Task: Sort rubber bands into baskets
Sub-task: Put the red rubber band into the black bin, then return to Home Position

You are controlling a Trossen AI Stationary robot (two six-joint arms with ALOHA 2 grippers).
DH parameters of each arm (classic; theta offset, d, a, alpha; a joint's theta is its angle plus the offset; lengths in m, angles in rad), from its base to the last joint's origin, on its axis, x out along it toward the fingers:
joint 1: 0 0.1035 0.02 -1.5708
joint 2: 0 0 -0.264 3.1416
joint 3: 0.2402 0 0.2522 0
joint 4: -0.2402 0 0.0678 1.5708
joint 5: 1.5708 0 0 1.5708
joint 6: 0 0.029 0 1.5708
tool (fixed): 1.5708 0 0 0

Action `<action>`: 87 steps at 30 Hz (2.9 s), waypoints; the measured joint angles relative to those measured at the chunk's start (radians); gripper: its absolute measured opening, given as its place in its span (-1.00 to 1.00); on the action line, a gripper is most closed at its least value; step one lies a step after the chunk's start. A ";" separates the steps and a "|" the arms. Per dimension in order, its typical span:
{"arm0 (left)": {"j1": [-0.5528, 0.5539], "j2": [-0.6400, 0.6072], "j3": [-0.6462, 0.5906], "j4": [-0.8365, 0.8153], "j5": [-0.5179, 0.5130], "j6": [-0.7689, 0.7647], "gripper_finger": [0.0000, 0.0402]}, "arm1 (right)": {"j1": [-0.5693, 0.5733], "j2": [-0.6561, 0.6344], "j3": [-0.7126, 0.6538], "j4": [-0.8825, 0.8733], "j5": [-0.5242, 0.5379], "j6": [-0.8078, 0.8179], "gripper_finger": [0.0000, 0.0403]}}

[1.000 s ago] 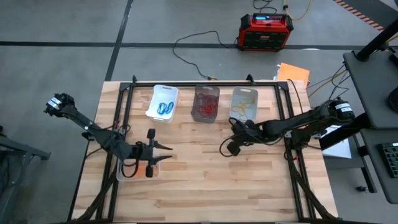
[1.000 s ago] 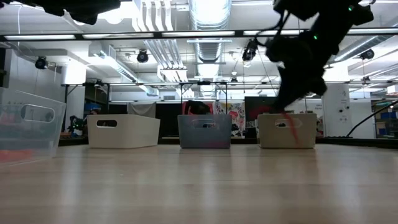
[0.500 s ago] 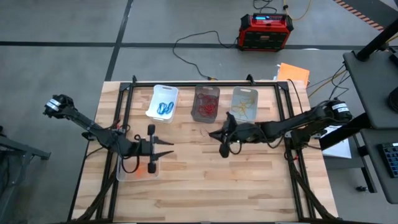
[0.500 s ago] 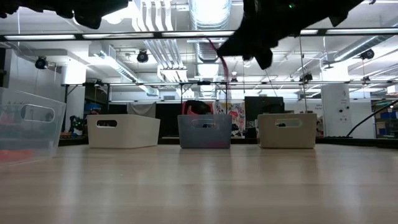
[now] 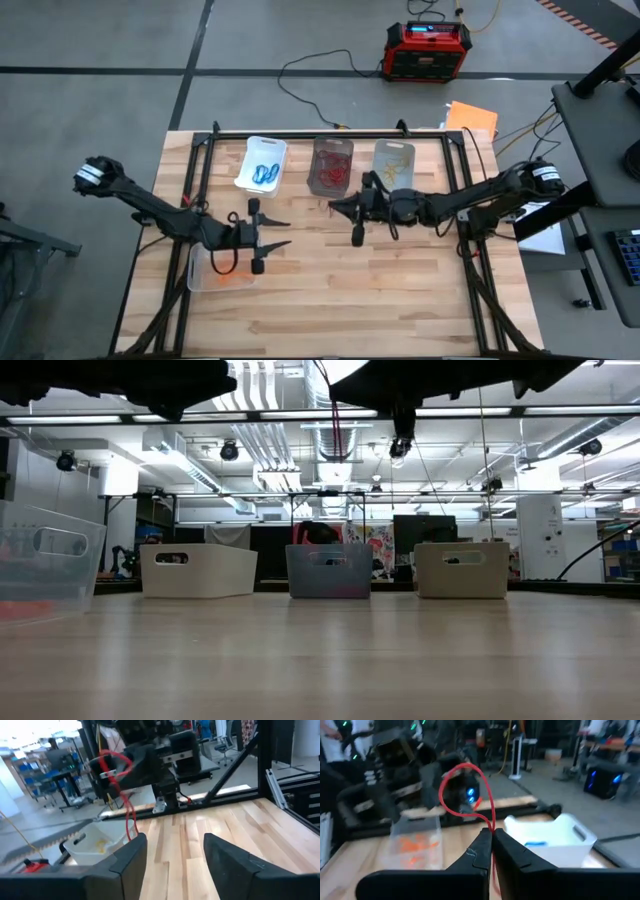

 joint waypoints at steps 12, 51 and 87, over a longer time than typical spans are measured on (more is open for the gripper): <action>0.000 0.024 0.000 0.072 0.000 0.049 -0.03 | -0.213 0.003 0.000 0.102 0.002 -0.054 -0.96; 0.003 0.027 0.002 0.062 -0.004 -0.054 -0.04 | -0.496 0.440 0.464 -0.430 0.051 0.260 -0.52; 0.441 -0.459 -0.191 -0.033 0.541 -0.085 -0.04 | -0.145 -0.180 -0.231 0.033 -0.142 -0.120 -0.13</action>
